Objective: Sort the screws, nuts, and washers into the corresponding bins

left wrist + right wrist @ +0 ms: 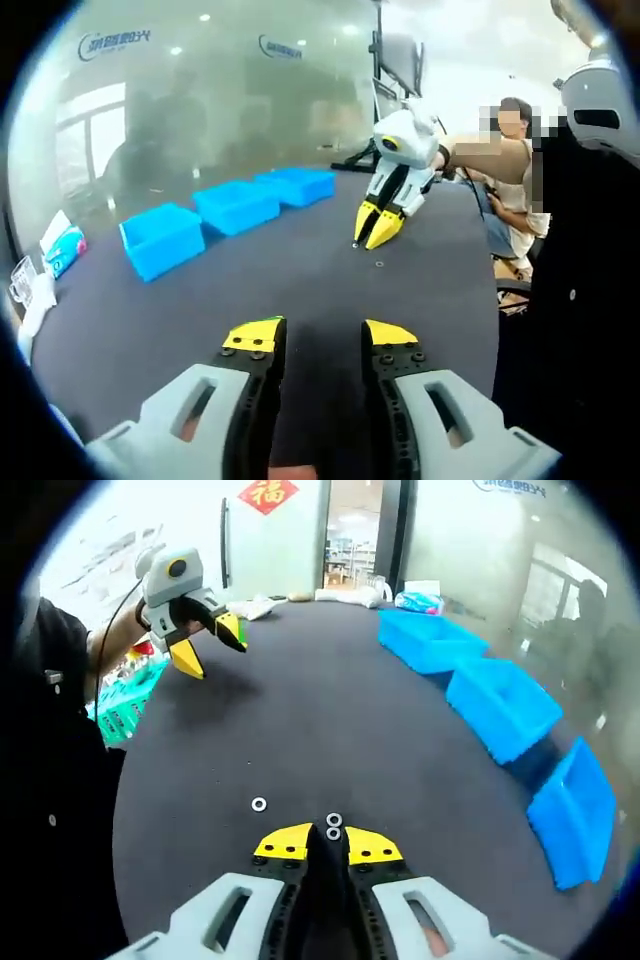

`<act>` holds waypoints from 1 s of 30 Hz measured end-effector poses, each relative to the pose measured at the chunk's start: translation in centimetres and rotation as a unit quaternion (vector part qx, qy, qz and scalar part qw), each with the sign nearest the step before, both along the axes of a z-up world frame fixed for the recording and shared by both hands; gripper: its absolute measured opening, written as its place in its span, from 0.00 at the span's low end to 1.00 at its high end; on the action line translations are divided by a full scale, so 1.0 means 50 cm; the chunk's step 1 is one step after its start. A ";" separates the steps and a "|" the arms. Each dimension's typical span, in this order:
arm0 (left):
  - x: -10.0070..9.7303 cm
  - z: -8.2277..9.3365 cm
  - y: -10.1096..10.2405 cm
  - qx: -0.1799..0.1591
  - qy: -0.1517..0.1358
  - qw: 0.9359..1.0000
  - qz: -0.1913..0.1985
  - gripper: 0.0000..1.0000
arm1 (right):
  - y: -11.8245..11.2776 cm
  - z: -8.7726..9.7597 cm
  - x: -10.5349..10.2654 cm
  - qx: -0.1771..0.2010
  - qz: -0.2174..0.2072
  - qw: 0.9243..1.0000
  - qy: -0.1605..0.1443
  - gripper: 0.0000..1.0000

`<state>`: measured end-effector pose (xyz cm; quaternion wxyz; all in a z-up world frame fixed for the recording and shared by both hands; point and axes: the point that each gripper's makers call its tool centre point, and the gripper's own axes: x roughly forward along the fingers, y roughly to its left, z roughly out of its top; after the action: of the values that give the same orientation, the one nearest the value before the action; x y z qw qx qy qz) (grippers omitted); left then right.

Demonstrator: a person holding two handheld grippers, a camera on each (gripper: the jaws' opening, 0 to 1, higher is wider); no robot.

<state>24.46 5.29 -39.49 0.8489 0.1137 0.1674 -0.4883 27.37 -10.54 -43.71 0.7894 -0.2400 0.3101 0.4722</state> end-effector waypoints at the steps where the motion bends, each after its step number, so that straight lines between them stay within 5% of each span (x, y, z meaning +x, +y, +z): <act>1: 0.000 0.000 0.000 0.000 0.000 1.000 0.000 0.28 | -0.001 0.000 0.001 0.000 -0.002 1.000 0.000 0.04; 15: 0.001 0.008 -0.001 -0.001 -0.005 1.000 0.003 0.28 | -0.010 0.014 -0.011 0.002 -0.007 1.000 -0.006 0.03; 30: 0.030 0.028 0.005 -0.005 -0.019 0.999 0.029 0.29 | -0.061 0.091 -0.008 0.035 -0.046 0.997 -0.046 0.03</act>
<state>25.96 5.53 -38.09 0.8664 0.1141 0.1520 -0.4618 26.95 -13.58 -39.14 0.8315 -0.2191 0.2679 0.4345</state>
